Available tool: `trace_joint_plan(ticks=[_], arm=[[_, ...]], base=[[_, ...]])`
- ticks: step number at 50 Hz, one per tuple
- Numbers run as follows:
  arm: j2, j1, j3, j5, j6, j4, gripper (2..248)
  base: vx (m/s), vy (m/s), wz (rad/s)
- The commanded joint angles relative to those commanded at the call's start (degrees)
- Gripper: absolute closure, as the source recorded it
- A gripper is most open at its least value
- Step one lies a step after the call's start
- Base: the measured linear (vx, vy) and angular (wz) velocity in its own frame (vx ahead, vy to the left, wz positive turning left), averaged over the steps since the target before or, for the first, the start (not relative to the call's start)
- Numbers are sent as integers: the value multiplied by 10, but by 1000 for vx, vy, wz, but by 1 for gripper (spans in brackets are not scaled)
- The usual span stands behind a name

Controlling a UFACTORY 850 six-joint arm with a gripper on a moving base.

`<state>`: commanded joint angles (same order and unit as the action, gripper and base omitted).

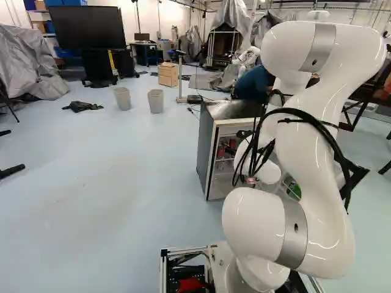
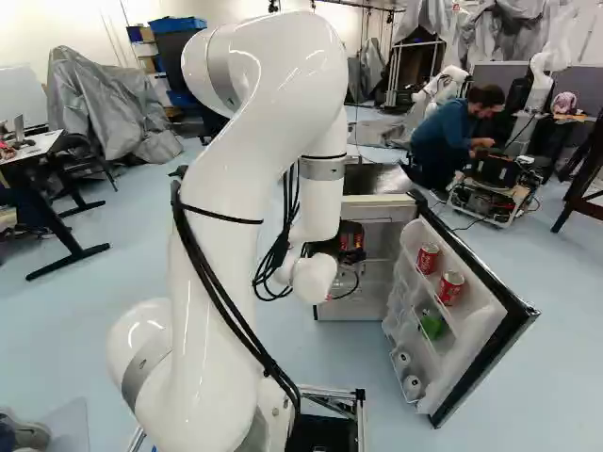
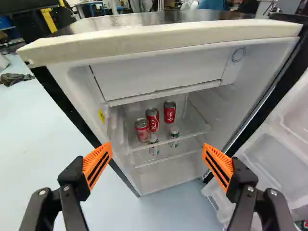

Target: Grab a drink from the fridge

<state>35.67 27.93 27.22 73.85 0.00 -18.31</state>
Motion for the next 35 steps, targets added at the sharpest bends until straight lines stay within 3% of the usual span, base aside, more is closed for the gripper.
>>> trace_joint_plan(ticks=[35], arm=[[84,-4,57,0,0,-13,3]], base=[[0,0,0]])
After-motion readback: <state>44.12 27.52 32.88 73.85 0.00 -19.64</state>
